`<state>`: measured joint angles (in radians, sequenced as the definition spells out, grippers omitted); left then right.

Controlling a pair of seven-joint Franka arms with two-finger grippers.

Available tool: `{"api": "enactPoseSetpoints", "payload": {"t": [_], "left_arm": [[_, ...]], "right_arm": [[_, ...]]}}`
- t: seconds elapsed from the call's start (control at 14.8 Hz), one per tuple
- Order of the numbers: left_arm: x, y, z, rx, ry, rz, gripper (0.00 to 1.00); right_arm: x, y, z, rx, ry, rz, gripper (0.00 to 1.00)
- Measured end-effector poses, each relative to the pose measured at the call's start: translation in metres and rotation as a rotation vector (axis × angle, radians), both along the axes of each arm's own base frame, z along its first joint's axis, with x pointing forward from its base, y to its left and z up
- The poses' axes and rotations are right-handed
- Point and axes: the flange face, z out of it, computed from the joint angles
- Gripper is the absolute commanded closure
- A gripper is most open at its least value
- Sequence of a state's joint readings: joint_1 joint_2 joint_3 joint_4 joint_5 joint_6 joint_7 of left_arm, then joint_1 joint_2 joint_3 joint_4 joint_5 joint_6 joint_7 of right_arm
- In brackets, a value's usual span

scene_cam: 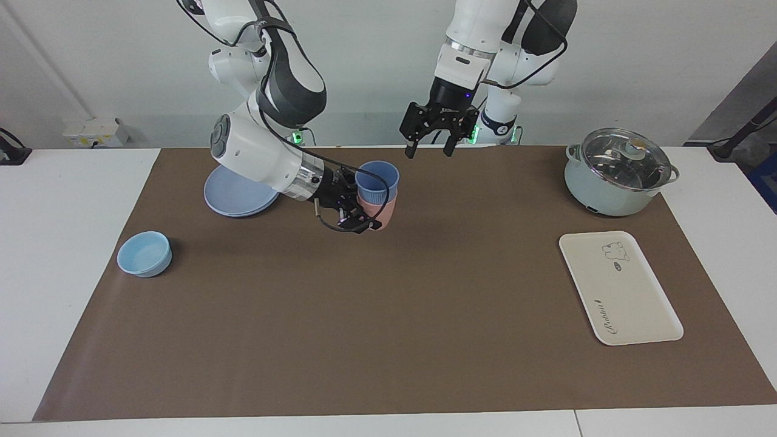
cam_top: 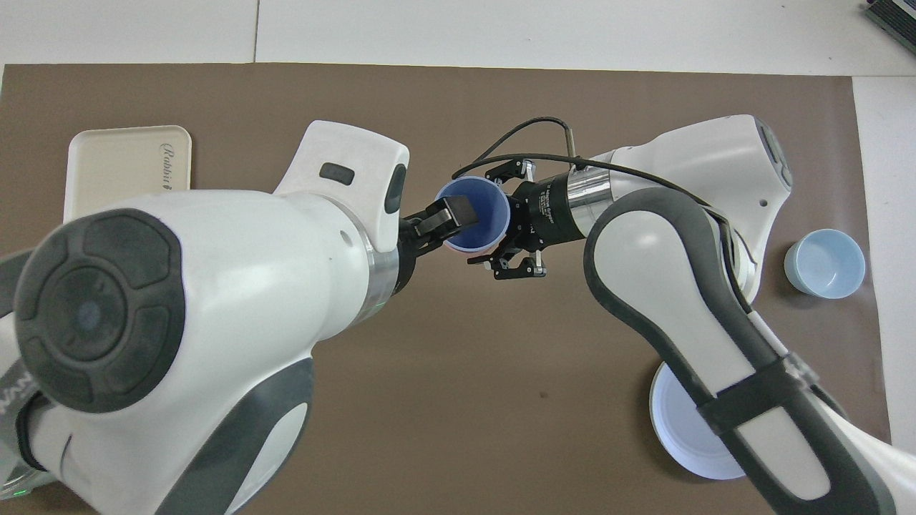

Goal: Place cup on tray
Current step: 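Carry the cup toward the center while the left gripper reaches it, then grasp the cup with the left gripper while the right gripper releases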

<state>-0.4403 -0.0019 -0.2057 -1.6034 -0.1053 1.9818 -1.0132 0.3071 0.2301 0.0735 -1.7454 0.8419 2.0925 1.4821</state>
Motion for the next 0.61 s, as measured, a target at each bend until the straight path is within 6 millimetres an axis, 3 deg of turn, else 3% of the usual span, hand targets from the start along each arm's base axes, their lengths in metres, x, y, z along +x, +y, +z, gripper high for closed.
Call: {"api": "enactPoseSetpoints", "payload": {"t": [0.14, 0.27, 0.61], "left_arm": [[0.004, -0.001, 0.0, -0.008, -0.004, 0.009, 0.22], [0.011, -0.002, -0.01, 0.01, -0.002, 0.012, 0.26], [0.028, -0.001, -0.033, 0.058, -0.002, 0.019, 0.43]], "right_arm": [[-0.002, 0.011, 0.001, -0.003, -0.011, -0.025, 1.0], [-0.004, 0.019, 0.002, -0.005, -0.021, -0.052, 1.0], [-0.004, 0.021, 0.0, -0.008, -0.028, -0.083, 1.0]]}}
